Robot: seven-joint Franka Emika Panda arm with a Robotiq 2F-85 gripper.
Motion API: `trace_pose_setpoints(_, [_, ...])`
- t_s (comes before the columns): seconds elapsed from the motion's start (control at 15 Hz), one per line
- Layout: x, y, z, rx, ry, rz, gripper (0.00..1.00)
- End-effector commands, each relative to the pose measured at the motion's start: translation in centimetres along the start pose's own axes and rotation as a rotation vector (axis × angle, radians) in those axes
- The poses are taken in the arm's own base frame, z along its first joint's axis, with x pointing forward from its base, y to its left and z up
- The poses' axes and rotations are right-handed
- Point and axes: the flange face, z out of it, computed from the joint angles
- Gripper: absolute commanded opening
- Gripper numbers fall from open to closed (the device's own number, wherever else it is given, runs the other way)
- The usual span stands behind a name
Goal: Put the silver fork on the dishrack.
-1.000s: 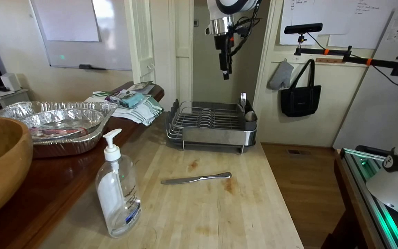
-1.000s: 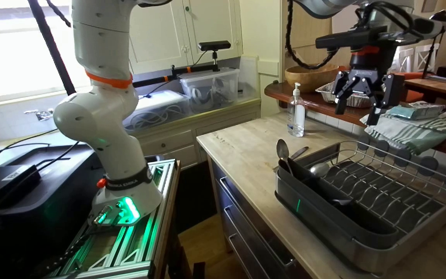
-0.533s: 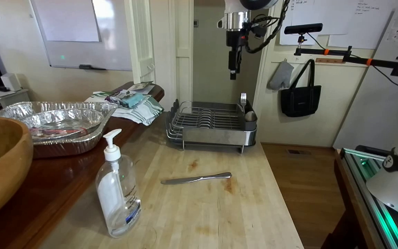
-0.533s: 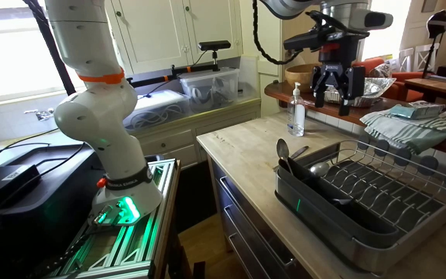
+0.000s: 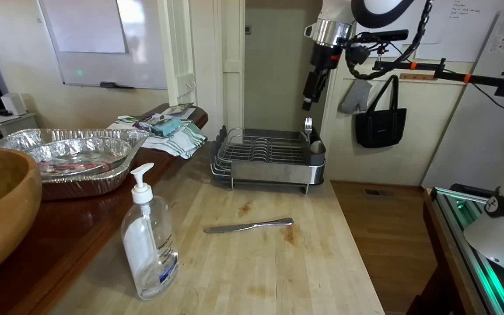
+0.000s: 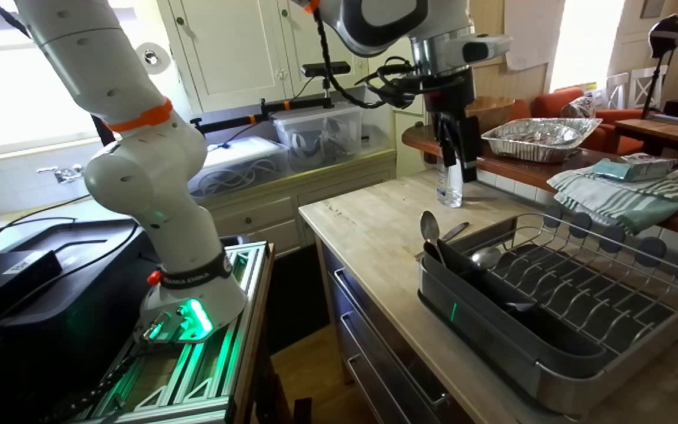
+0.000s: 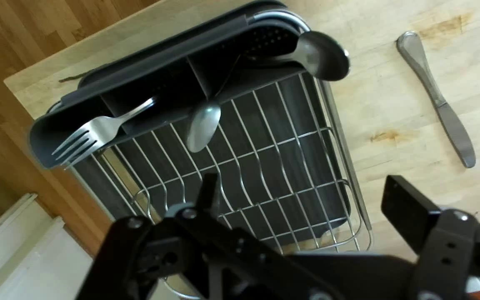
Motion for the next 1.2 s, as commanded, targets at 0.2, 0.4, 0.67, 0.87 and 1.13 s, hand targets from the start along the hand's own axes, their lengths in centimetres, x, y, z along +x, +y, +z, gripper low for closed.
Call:
trace_pose_setpoints(0.2, [-7.0, -0.6, 0.4, 0.059, 0.184, 0.142, 1.00])
trace_pose_setpoints(0.4, [-8.3, -0.6, 0.1, 0.081, 0.229, 0.175, 1.00])
trace_pose_setpoints(0.67, [-10.0, -0.1, -0.6, 0.095, 0.283, 0.278, 1.00])
trace_pose_setpoints(0.87, [-8.9, 0.7, -1.7, 0.100, 0.286, 0.345, 1.00])
trace_pose_setpoints(1.13, [-9.7, 0.9, -2.2, 0.110, 0.297, 0.359, 1.00])
